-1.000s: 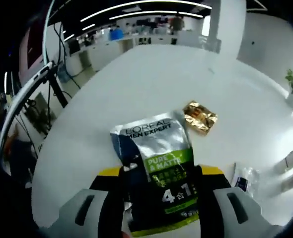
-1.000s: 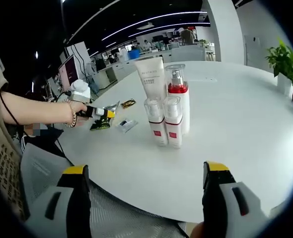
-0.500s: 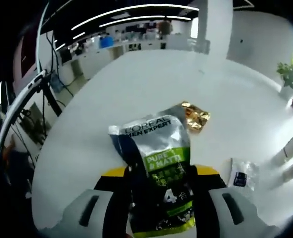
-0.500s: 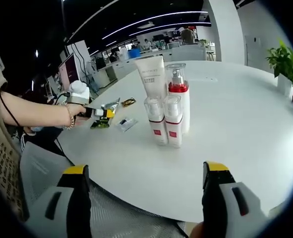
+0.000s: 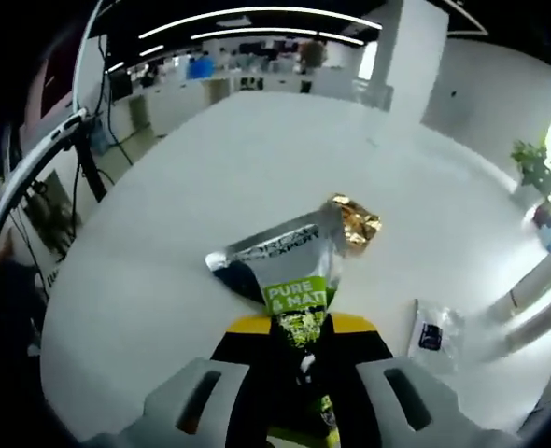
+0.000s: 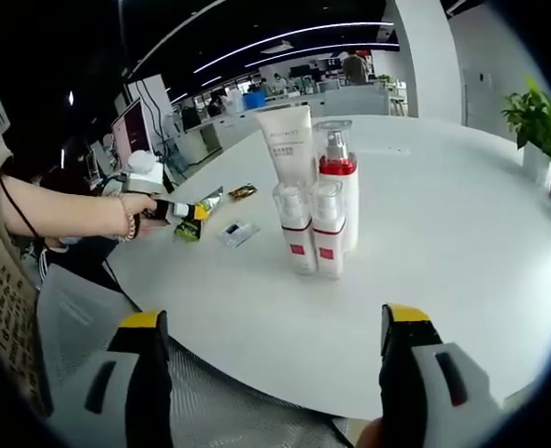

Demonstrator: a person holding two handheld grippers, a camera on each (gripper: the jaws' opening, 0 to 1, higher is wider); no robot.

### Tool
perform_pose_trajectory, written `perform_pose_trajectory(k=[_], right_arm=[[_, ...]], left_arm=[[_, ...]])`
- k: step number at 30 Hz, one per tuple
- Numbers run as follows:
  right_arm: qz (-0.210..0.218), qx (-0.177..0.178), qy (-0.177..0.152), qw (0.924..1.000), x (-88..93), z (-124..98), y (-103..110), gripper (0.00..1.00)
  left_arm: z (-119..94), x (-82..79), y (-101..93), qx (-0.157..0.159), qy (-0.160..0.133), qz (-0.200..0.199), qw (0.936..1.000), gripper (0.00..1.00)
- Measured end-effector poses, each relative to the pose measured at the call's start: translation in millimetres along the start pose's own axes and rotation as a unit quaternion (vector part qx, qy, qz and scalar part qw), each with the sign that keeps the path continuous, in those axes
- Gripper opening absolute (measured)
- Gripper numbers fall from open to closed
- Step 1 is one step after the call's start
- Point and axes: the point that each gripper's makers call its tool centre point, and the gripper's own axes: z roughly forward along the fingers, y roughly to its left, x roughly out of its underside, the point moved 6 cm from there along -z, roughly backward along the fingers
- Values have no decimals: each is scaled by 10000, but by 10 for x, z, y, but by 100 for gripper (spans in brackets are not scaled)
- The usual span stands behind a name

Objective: Arrange the skincare products in the storage area until every visible bottle or jar stands upright without overlapping.

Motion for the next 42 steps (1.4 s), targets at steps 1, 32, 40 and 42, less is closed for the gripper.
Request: perform_pose_trajectory(k=[1,32,40,42], right_arm=[[-4,-5,-5,10000,-2,0,2,94],[-363,-467,-195,9981,-49,-20,150,87],[-454,-580,-356,9967,-79,-38,183,83],[-427,-672,-445,9958,-104,-52,203,78]], left_arm=[[-16,12,-15,34,2,13,10000,15],[-1145,-102,-760,1885,-717,1208,9720,15],[-1444,-157,-951,2219,-956,1404,9602,15],[-1514,-168,-978,2256,-1028,1549,9563,15]])
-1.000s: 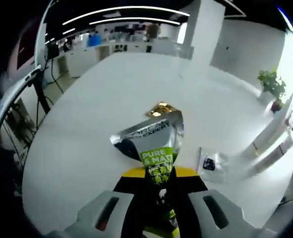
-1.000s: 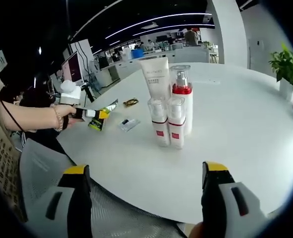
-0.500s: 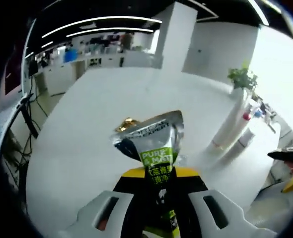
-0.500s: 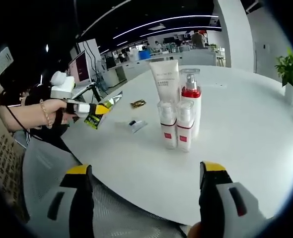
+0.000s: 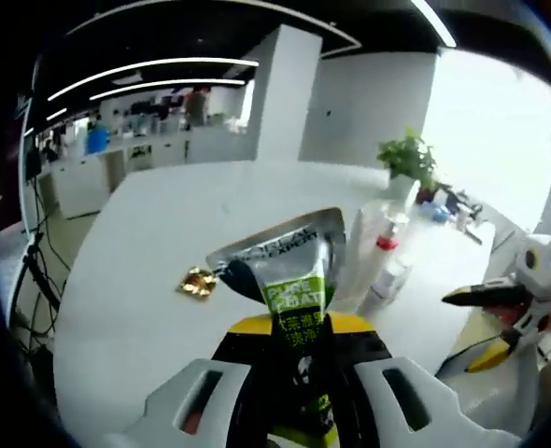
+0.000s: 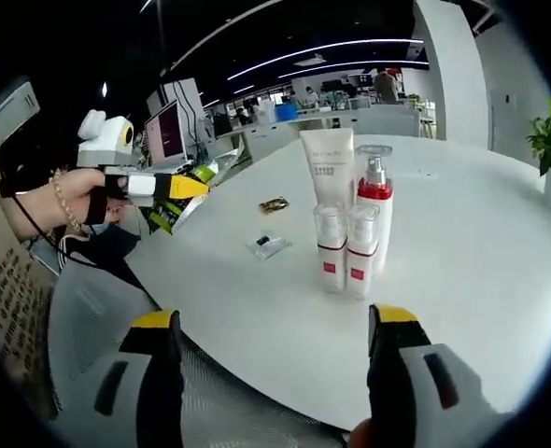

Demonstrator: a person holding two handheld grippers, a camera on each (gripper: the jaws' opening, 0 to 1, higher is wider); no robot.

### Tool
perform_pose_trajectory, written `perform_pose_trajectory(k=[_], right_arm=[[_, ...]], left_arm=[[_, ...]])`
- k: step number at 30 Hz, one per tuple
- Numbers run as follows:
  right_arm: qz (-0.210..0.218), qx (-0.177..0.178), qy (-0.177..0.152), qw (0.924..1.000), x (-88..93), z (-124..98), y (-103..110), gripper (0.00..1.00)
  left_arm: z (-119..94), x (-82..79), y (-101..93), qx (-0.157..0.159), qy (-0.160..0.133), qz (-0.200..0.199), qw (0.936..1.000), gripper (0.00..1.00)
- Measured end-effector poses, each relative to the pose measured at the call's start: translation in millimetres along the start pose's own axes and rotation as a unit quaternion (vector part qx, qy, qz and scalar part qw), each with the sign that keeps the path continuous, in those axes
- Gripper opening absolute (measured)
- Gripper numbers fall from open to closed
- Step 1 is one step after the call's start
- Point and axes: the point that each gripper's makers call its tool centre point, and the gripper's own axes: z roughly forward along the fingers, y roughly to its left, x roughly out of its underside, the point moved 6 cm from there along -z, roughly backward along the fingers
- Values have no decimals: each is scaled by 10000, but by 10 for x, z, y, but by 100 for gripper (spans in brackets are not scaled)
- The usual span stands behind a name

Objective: Arrange the skincare products in the storage area until every visible bottle or jar stands upright without overlapping.

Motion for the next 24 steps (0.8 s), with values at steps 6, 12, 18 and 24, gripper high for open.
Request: perform_pose_trajectory(k=[6,12,18,24], right_arm=[[-81,-263,-109,9996,-84,-24,127,56],[159,-509,-569,9970,-375,3,262,58],[1039,-1056,-1346,9798,-771,-1,427,58],[1719,-1296,-1910,9577,-976,5,516,53]], left_arm=[[-116,-72,-163,266,-84,415,9987,15],[-191,-82,-324,501,-149,584,9969,15],[-241,-92,-454,1010,-372,587,9925,16],[-308,-141,-620,1355,-521,665,9872,16]])
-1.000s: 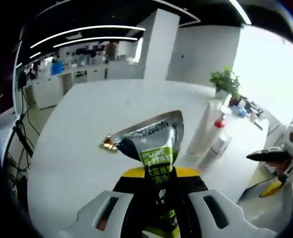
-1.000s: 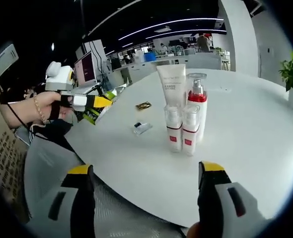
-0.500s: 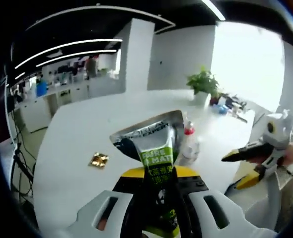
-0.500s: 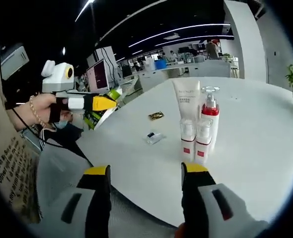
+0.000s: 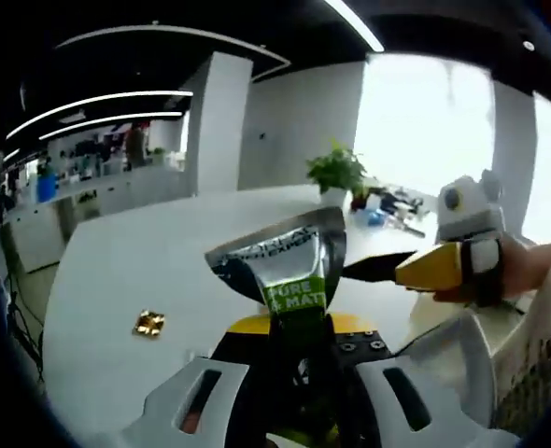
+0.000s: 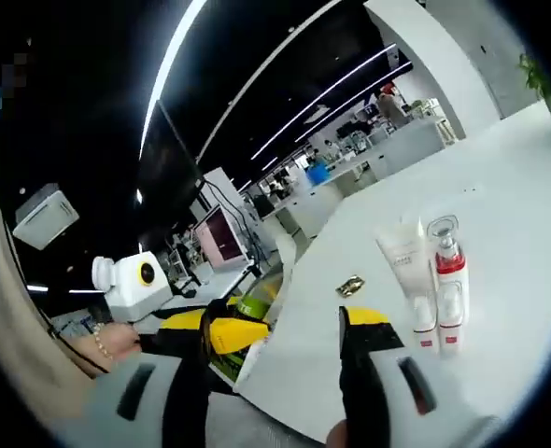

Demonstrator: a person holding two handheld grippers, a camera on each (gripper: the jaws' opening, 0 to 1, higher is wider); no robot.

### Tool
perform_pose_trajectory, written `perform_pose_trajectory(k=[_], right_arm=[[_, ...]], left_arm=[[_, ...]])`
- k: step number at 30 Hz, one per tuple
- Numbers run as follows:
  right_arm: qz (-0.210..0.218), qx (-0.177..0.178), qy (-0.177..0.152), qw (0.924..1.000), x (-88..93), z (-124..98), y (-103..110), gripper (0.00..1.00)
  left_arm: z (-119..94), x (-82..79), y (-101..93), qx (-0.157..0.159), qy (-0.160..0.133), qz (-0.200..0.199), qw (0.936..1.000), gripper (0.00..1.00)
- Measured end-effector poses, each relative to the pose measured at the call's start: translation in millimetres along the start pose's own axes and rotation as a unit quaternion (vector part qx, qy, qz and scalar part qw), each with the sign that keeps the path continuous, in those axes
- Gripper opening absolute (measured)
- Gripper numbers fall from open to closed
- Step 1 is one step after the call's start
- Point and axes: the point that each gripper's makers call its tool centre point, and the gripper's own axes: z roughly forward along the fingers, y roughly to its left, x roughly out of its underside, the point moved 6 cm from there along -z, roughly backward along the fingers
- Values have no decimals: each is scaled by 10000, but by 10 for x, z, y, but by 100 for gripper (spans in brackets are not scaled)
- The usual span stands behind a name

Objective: Arrange the skincare products in the storage area until every visible bottle or jar stands upright without overlapping.

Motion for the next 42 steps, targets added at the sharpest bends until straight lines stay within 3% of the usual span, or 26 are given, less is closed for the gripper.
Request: perform_pose_trajectory(k=[6,11,13,16,21,28,31,34,38,39,41,42], right_arm=[[619,-26,-329,9975,-33,48,8,51],[709,71,-400,9967,-7,49,-36,44],[773,119,-404,9961,13,44,-50,37],[830,164,-424,9955,39,24,-74,15],[1031,169,-562,9929,35,-15,-88,10],[1251,180,-649,9899,-33,-104,-180,2],[1278,143,-645,9896,-64,-133,-203,1],[1354,94,-668,9885,-91,-180,-228,1],[1548,-143,-657,9857,-137,-239,-223,1],[1630,-343,-623,9841,-163,-256,-182,1],[1749,-762,-584,9799,-213,-284,-98,1],[1798,-905,-570,9779,-233,-297,-69,1]], left_arm=[[48,22,-124,201,58,114,9997,17],[58,34,-179,293,84,135,9994,17],[63,40,-203,338,107,146,9993,18],[65,57,-213,356,148,155,9991,19],[59,80,-216,382,198,100,9990,22],[83,73,-267,655,248,43,9975,42],[84,60,-268,728,268,44,9970,41],[53,4,-220,782,182,-89,9967,47],[18,-42,-105,802,142,-246,9964,53],[14,-44,-90,816,149,-273,9962,56],[-2,-39,-72,1089,273,-386,9929,61],[-17,-26,-106,1387,433,-405,9886,65]])
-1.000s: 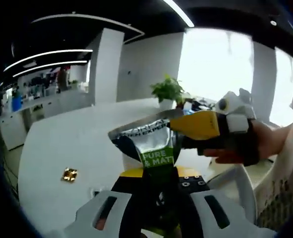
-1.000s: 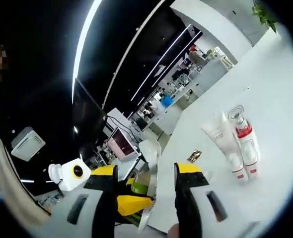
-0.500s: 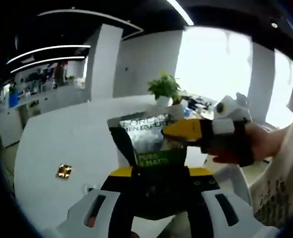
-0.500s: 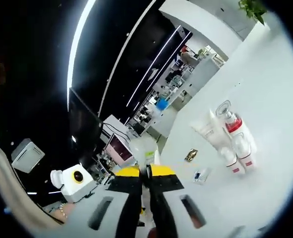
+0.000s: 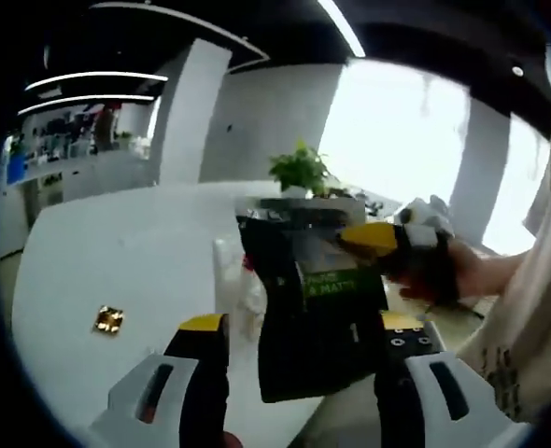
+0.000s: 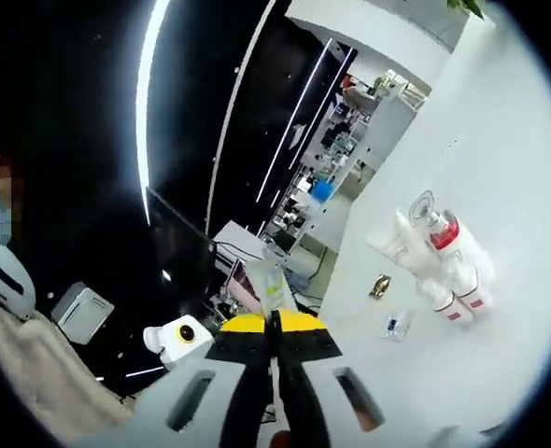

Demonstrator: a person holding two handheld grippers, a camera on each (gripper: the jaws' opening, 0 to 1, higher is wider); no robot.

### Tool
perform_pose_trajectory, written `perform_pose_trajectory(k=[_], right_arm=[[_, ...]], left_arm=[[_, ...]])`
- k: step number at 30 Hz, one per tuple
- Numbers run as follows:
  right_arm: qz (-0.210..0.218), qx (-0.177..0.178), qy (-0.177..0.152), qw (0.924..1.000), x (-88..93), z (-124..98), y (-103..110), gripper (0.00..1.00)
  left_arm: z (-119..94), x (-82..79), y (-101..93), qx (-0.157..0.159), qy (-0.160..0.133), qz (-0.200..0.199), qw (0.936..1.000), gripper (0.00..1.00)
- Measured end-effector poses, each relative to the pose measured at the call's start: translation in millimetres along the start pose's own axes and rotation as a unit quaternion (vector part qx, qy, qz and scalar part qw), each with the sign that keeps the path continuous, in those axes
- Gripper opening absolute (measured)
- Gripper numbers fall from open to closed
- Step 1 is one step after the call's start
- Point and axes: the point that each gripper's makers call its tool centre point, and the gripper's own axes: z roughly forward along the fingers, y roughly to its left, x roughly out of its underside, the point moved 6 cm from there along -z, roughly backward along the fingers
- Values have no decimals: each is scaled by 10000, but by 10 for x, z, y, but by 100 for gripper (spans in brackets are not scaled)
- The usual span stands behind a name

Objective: Arrange the skincare products in the storage area until every visible bottle or jar stands upright without overlapping.

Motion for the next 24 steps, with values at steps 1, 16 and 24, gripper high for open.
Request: perform_pose_trajectory(k=[1,16,24], right_arm=[[39,-154,20,9999,-13,-6,40,1],[-257,-745,293,9965,-73,-2,183,1],[-415,-391,189,9982,-137,-17,46,2]], left_arm=[[1,3,-17,145,65,-12,9999,66],[41,-176,-231,1338,-178,-446,9898,26],[-11,-205,-338,1732,-581,-934,9787,3]])
